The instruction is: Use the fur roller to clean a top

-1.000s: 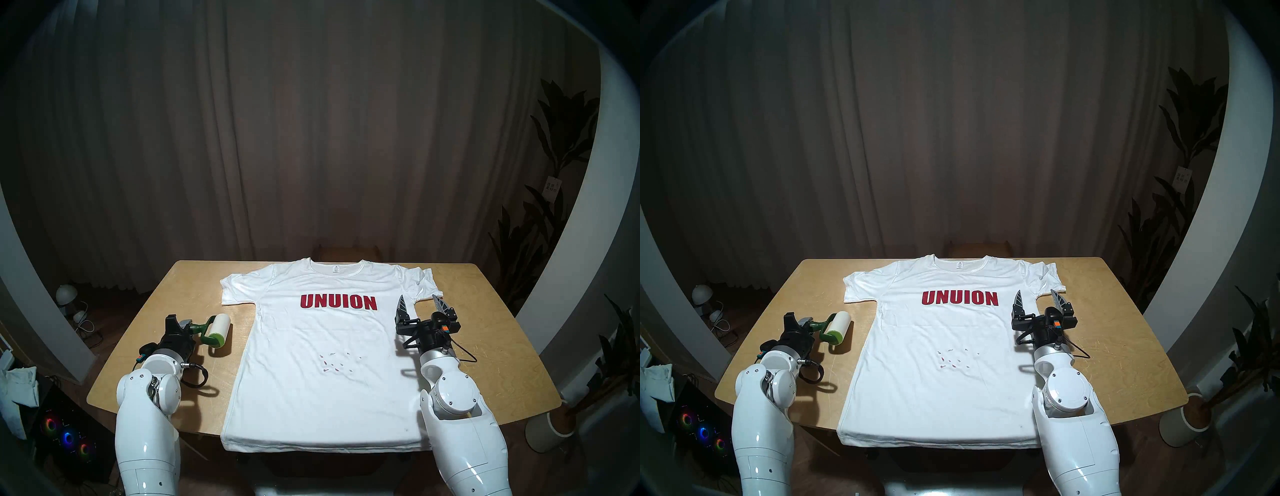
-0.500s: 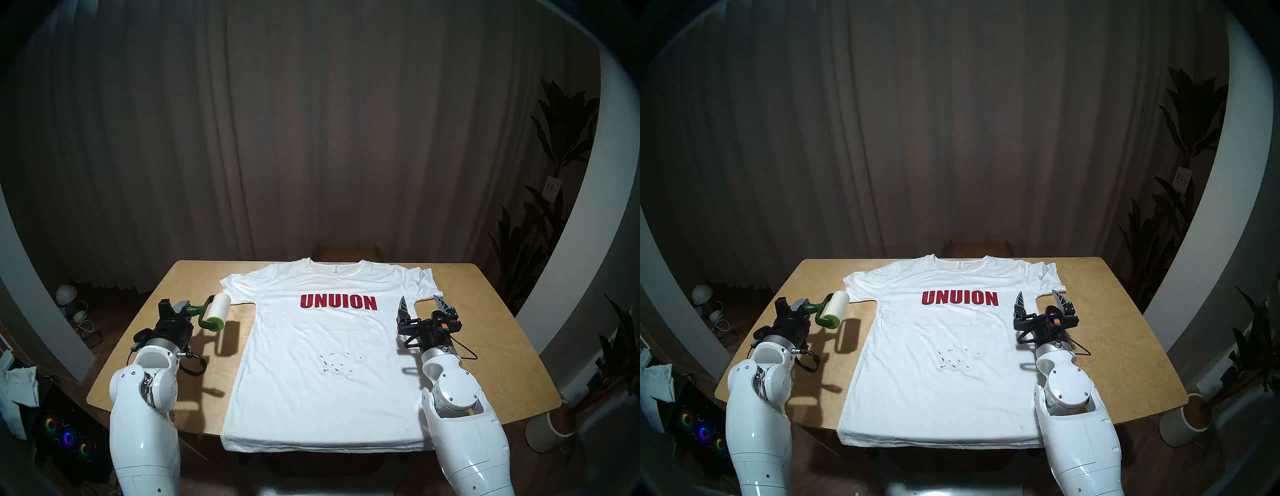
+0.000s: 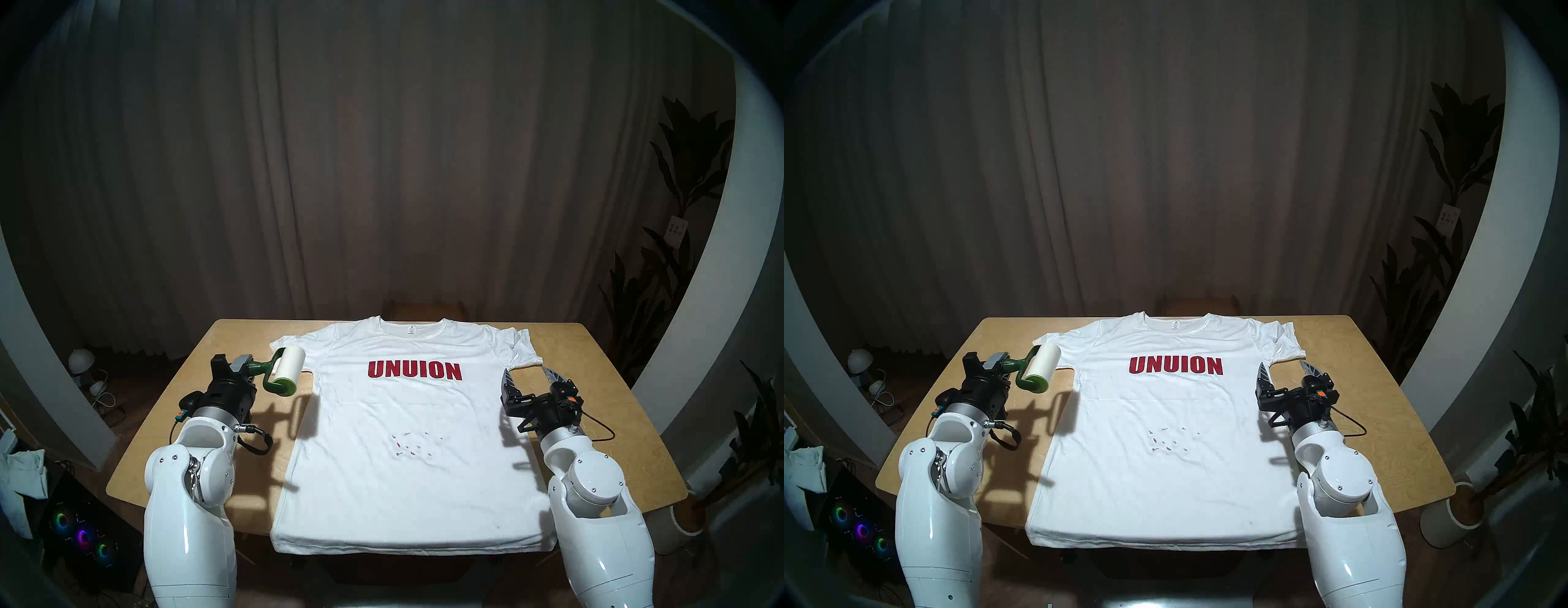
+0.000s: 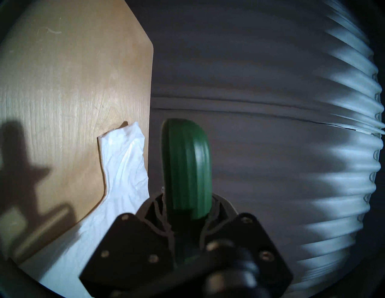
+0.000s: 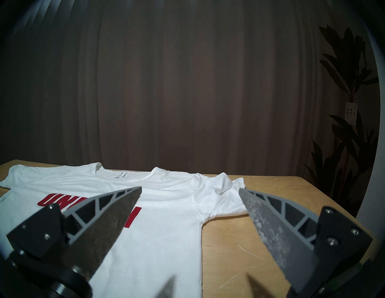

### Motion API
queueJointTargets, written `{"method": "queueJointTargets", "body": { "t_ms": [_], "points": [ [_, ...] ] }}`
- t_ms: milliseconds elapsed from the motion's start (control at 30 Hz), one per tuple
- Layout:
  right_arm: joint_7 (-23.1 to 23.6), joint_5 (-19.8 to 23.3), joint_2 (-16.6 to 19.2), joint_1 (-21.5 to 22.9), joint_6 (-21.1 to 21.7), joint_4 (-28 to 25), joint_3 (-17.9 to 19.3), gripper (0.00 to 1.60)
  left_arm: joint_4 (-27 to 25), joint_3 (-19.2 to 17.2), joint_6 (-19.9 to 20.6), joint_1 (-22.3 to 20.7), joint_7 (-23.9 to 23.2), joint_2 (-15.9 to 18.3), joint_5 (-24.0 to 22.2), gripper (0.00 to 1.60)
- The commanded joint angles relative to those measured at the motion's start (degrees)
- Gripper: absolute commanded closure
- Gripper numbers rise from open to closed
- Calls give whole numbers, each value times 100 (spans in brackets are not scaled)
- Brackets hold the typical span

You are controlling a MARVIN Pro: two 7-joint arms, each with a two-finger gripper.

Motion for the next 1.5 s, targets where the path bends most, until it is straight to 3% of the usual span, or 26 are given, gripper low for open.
{"method": "queueJointTargets", "body": {
  "t_ms": [0,100,233,500,700,967,1200,1467],
  "points": [
    [245,211,174,-301,-39,-296,256,0,-591,510,-471,414,-223,-161,482,160],
    [285,138,243,-342,-197,-178,339,0,-748,985,-849,685,-484,-148,877,160],
    [354,169,277,-316,-294,-22,403,0,-817,1449,-1272,898,-661,-48,1059,160],
    [450,232,308,-206,-588,263,524,0,-811,2071,-2103,1053,-927,231,1250,160],
    [502,125,337,-152,-733,490,448,0,-649,2704,-2763,946,-1001,576,1326,160],
    [720,116,409,-454,-780,352,381,0,-374,3365,-3509,719,-974,961,1356,160],
    [824,57,508,-775,-723,200,441,0,-176,3829,-3945,480,-900,1193,1363,160],
    [973,-86,651,-817,-846,259,494,0,49,4415,-4303,171,-872,1505,1292,160]
  ]
}}
